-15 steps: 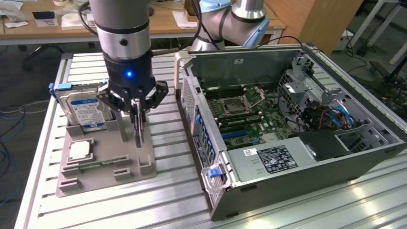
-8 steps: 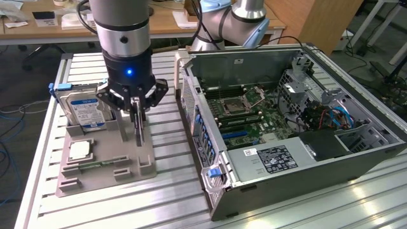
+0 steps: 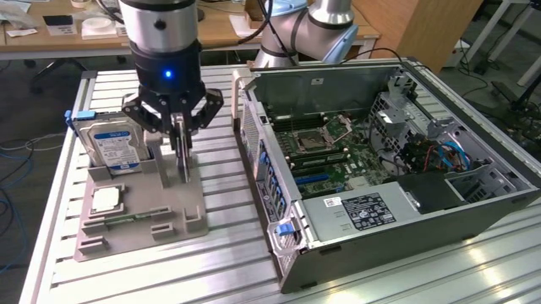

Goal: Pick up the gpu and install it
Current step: 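Pick up the gpu and move the gpu toward the slot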

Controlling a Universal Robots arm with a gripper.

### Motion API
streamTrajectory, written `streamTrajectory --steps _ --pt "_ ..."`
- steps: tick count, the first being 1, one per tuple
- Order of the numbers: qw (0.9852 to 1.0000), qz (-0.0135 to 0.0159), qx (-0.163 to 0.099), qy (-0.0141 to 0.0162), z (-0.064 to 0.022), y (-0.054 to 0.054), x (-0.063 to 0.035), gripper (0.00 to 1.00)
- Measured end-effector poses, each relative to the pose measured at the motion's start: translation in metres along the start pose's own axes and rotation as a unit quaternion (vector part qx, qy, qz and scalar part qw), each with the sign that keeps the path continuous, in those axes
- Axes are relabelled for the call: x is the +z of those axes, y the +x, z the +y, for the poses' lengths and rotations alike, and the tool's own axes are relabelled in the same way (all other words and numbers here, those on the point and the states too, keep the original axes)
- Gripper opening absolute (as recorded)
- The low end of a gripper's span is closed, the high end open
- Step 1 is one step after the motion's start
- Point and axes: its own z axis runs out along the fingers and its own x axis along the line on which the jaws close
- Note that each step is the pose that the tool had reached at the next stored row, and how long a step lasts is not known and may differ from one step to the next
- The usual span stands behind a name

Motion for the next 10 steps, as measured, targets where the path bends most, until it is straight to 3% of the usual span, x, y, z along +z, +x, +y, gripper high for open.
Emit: streamTrajectory --steps 10 --pt "1.0000 0.0000 0.000 0.0000 0.0016 0.000 -0.0456 0.28"
